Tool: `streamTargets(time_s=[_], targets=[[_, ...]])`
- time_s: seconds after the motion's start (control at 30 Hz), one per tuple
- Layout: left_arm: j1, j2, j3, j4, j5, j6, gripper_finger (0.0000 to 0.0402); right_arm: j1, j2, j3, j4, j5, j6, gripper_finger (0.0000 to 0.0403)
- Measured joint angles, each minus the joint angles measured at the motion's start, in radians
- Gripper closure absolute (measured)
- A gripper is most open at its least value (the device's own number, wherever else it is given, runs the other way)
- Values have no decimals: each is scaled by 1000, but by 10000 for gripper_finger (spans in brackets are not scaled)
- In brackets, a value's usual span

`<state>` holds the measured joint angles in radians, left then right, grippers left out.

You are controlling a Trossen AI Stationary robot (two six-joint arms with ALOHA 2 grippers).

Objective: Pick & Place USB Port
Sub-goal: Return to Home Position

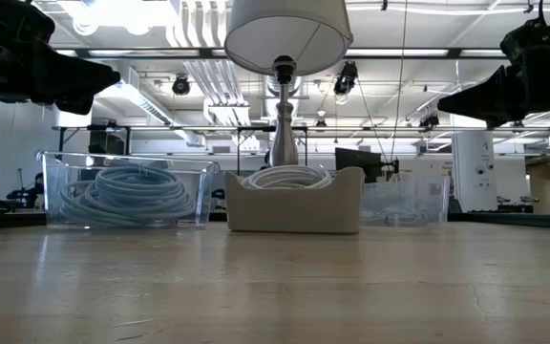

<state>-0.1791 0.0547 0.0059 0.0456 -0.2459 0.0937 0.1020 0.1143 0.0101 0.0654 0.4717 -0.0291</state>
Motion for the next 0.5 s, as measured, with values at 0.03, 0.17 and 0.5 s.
streamTargets(time_s=[0.03, 0.17, 0.5], targets=[[0, 0, 0, 0, 0, 0, 298, 0, 0, 0, 0, 0, 2, 314], [0, 0, 0, 0, 0, 0, 298, 0, 0, 0, 0, 0, 1, 312], [-1, 0, 0, 0, 0, 0, 298, 0, 0, 0, 0, 0, 2, 330]])
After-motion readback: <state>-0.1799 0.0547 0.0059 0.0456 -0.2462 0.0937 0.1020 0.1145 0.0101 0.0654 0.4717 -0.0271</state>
